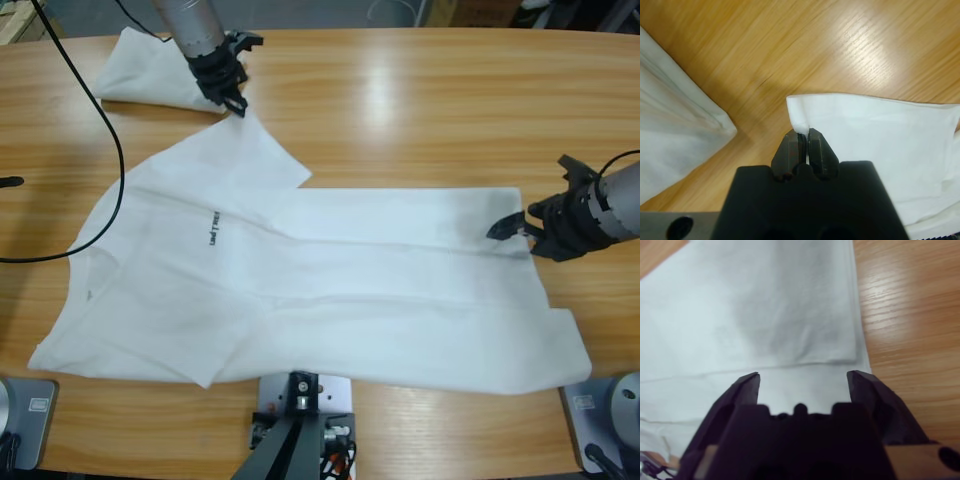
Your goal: Fold clothes
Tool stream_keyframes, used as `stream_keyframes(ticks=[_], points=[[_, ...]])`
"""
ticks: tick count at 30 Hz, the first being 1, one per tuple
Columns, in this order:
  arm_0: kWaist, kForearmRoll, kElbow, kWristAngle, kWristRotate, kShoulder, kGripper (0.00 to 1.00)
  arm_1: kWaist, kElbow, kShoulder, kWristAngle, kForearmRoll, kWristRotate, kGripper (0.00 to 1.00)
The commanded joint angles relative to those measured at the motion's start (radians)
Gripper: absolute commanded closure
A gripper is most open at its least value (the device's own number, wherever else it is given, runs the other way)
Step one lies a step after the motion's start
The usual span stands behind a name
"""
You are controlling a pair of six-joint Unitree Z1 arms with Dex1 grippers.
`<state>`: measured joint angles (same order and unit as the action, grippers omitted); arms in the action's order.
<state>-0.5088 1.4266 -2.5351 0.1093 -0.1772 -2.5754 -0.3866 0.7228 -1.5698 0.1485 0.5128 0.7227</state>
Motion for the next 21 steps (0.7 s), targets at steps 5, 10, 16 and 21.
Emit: stream_keyframes(ticks=[5, 10, 16, 21], points=[[-0.008, 0.033, -0.004, 0.023, -0.011, -0.055, 1.000, 0.020, -0.033, -0.081, -0.014, -0.025, 0.053, 0.276], [-0.008, 0.035, -0.004, 0.023, -0.013, -0.054, 1.000, 0.029, -0.036, -0.076, -0.039, -0.028, 0.057, 0.276], [-0.008, 0.037, -0.003, 0.023, -0.013, -0.055, 1.000, 0.039, -0.042, -0.087, -0.041, -0.050, 0.055, 0.278], [-0.008, 0.037, -0.003, 0.023, -0.013, -0.055, 1.000, 0.042, -0.051, -0.109, -0.030, -0.071, 0.050, 0.308]])
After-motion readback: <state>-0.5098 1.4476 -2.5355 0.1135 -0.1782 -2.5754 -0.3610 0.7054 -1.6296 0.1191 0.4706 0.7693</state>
